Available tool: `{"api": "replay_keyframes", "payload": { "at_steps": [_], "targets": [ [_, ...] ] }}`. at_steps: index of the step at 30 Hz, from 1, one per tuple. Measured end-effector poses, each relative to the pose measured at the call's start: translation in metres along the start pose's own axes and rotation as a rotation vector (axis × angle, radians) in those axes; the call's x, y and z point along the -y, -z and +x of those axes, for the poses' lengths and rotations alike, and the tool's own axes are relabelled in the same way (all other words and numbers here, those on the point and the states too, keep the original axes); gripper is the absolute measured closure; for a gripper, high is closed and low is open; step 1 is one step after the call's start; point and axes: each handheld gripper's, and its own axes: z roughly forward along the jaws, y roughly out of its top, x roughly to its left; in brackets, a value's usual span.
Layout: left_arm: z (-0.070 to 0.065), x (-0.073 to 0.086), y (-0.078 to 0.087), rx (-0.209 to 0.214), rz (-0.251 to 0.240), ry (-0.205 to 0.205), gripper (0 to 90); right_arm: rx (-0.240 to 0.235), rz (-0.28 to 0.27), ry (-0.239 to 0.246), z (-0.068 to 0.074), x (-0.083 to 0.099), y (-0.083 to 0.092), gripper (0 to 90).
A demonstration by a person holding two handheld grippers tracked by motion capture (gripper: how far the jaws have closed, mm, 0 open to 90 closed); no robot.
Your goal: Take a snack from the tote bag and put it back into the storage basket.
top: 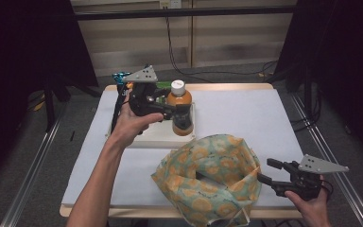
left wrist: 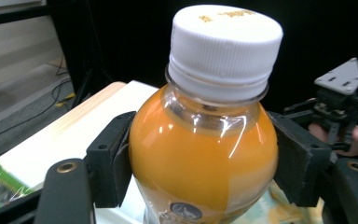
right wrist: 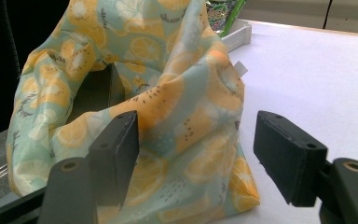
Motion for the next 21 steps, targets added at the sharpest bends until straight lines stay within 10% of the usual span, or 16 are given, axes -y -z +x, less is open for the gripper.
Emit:
{"api": "replay_keyframes", "payload": {
  "at_steps": [21],
  "targets": [
    [0.041, 0.052, 0.002, -0.075, 0.052, 0.028, 30.2, -0.007, 0.004, 0.003, 0.001, 0.001, -0.001, 30.9]
  ]
}}
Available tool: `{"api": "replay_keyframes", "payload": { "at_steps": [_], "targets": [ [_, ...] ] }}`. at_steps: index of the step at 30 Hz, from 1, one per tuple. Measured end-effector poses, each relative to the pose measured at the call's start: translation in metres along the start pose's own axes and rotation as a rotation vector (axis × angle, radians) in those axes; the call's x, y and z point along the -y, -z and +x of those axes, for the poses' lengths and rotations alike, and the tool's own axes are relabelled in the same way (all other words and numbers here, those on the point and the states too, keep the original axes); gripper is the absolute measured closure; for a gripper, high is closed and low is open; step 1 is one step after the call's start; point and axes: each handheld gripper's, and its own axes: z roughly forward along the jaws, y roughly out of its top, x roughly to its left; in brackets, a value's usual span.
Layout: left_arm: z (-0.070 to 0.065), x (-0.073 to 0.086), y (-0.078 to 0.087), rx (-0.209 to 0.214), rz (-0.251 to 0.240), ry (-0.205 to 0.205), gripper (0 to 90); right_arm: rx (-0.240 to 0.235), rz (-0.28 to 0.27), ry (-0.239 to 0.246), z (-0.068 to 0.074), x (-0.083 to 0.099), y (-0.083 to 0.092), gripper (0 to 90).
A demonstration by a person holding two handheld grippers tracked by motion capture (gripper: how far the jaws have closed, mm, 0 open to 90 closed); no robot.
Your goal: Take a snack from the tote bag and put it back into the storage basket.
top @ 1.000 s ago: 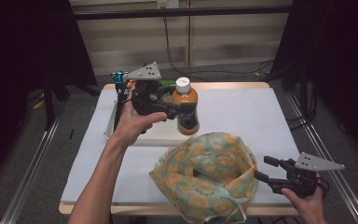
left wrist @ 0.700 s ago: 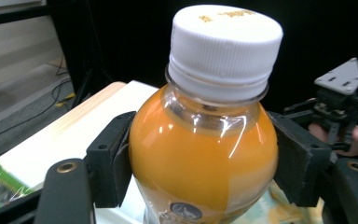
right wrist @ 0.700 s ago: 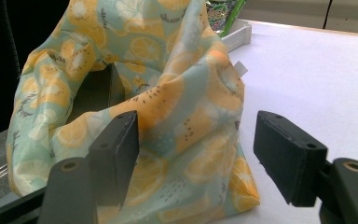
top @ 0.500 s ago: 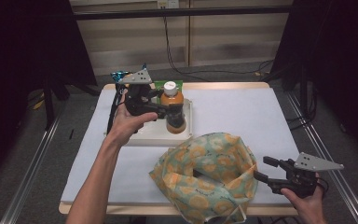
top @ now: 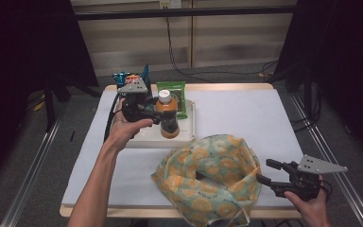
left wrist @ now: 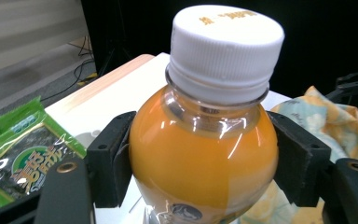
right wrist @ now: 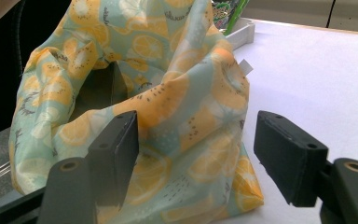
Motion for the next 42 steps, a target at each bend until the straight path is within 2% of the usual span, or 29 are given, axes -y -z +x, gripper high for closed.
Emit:
{"api": "replay_keyframes", "payload": {
  "at_steps": [3, 11, 15, 22, 26, 34, 36, 39, 41, 42],
  "targets": [
    [0.004, 0.003, -0.004, -0.006, 0.022, -0.014, 30.3, -0.001, 0.001, -0.004, -0.001, 0.0, -0.001, 30.7],
    [0.017, 0.016, -0.014, -0.024, 0.017, 0.004, 30.2, -0.005, 0.0, 0.001, 0.001, 0.0, -0.001, 30.6],
    [0.024, 0.021, -0.021, -0.042, 0.036, 0.015, 30.2, -0.006, 0.001, -0.001, 0.001, 0.0, -0.001, 30.6],
    [0.034, 0.028, -0.032, -0.034, 0.038, 0.032, 30.2, -0.005, -0.002, -0.001, 0.0, 0.0, 0.0, 30.6],
    [0.037, 0.033, -0.04, -0.039, 0.054, 0.03, 30.2, -0.005, 0.0, -0.001, 0.0, 0.001, 0.0, 30.6],
    [0.04, 0.042, -0.057, -0.019, 0.063, 0.029, 30.1, -0.005, -0.001, -0.004, -0.002, 0.001, 0.0, 30.6],
    [0.04, 0.043, -0.058, -0.016, 0.069, 0.029, 30.1, -0.006, -0.001, -0.007, -0.001, 0.001, 0.001, 30.6],
    [0.043, 0.047, -0.064, -0.019, 0.103, 0.029, 30.1, -0.007, -0.002, -0.003, -0.001, 0.001, 0.001, 30.6],
    [0.044, 0.051, -0.065, -0.003, 0.106, 0.017, 30.1, -0.008, -0.003, -0.003, -0.001, 0.001, 0.001, 30.5],
    [0.044, 0.052, -0.066, -0.002, 0.11, 0.026, 30.1, -0.008, -0.003, -0.002, -0.001, 0.001, 0.001, 30.5]
  ]
}}
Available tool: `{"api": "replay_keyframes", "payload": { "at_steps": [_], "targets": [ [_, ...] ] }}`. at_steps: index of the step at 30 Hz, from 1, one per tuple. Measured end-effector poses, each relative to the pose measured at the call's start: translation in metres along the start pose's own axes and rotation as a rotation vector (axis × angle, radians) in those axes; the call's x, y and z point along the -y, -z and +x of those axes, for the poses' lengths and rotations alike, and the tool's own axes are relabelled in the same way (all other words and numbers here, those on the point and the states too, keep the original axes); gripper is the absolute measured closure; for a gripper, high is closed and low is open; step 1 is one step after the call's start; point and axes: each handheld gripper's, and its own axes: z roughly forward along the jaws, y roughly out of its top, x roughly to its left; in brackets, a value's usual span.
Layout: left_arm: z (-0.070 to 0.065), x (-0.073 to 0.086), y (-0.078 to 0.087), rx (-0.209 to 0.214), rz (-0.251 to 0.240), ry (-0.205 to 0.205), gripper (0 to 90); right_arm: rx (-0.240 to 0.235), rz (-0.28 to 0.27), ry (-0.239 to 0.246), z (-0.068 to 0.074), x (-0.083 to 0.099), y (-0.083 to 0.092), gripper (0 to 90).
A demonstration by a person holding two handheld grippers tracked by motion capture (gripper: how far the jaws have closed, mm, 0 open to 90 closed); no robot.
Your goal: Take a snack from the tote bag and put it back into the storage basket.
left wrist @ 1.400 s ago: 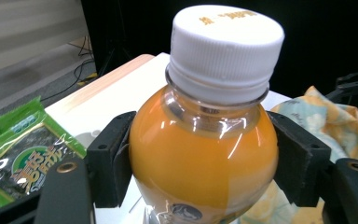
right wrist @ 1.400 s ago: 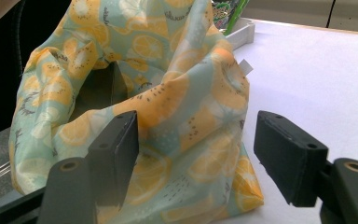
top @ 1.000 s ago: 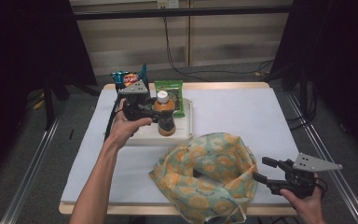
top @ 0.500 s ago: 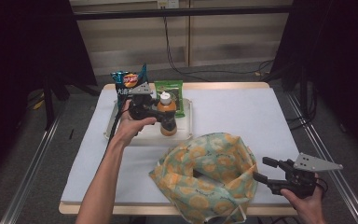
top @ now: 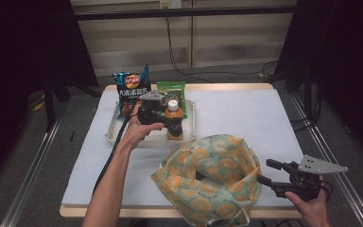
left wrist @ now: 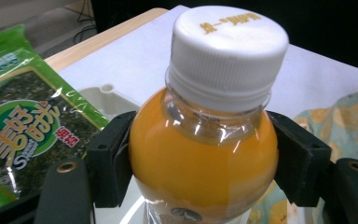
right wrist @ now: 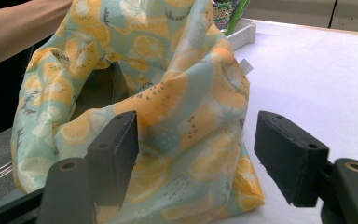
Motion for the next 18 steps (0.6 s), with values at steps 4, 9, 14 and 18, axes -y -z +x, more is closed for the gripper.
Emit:
{"api": "replay_keyframes", "payload": {
  "at_steps": [4, 9, 14, 18],
  "targets": [
    [0.0012, 0.0039, 0.0, 0.009, -0.013, 0.003, 30.0, 0.001, 0.001, -0.006, -0.0001, 0.0, -0.0007, 30.6],
    [0.0041, 0.007, 0.0059, 0.003, -0.007, 0.029, 29.6, -0.003, 0.004, 0.0, 0.001, -0.0002, -0.0014, 30.5],
    [0.0048, 0.0088, 0.0075, -0.011, -0.013, 0.068, 22.9, -0.004, 0.005, 0.005, 0.0012, -0.0004, -0.0014, 30.3],
    [0.002, 0.0096, 0.005, -0.021, 0.004, 0.094, 15.8, -0.002, 0.005, 0.0, 0.0008, -0.0004, -0.0015, 30.2]
  ]
}}
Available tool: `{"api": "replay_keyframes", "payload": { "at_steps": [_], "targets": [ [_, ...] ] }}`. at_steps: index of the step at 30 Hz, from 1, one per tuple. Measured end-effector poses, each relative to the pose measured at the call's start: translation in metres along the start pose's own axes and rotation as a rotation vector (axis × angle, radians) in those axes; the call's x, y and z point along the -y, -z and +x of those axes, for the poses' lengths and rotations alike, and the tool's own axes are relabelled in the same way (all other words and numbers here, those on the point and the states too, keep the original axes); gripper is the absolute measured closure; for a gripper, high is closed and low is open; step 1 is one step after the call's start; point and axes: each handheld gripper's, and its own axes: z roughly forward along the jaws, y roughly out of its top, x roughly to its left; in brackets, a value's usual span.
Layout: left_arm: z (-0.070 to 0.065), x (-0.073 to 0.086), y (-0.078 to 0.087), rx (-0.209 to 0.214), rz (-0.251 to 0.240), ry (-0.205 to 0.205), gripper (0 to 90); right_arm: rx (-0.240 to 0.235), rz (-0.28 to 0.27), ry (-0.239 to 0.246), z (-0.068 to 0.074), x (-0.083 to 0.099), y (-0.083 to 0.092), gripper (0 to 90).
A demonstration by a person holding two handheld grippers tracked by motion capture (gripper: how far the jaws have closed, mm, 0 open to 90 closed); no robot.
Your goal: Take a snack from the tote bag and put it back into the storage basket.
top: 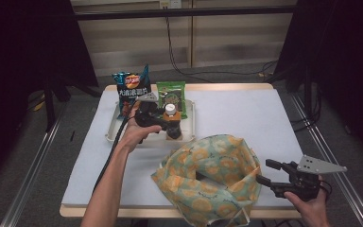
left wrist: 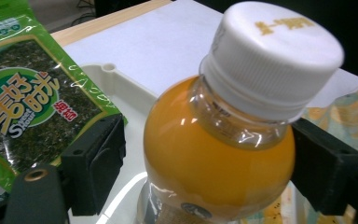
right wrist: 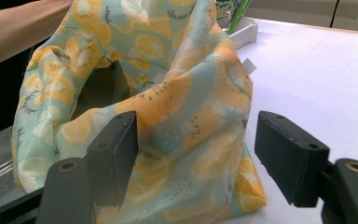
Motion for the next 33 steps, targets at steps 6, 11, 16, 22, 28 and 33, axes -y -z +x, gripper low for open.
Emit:
{"api": "replay_keyframes", "payload": {
  "at_steps": [6, 11, 16, 22, 28, 33],
  "targets": [
    [-0.013, -0.003, 0.004, -0.051, -0.03, -0.014, 14.9, 0.0, 0.001, 0.005, 0.0, 0.0, 0.0, 30.2],
    [-0.014, 0.003, 0.008, -0.111, -0.076, 0.022, 15.4, -0.003, 0.001, 0.011, 0.001, 0.0, 0.0, 30.2],
    [-0.017, 0.008, 0.004, -0.122, -0.074, 0.016, 19.4, 0.0, 0.004, 0.009, 0.0, 0.0, -0.001, 30.2],
    [-0.02, 0.004, 0.0, -0.12, -0.045, -0.009, 29.7, 0.003, 0.006, 0.008, 0.001, 0.0, -0.001, 30.3],
    [-0.014, -0.002, -0.002, -0.072, -0.025, -0.027, 30.1, 0.001, 0.007, 0.009, 0.001, 0.0, 0.0, 30.3],
    [-0.01, -0.001, -0.004, -0.045, -0.047, -0.04, 30.1, 0.005, 0.007, 0.005, 0.0, 0.0, 0.0, 30.3]
  ]
}}
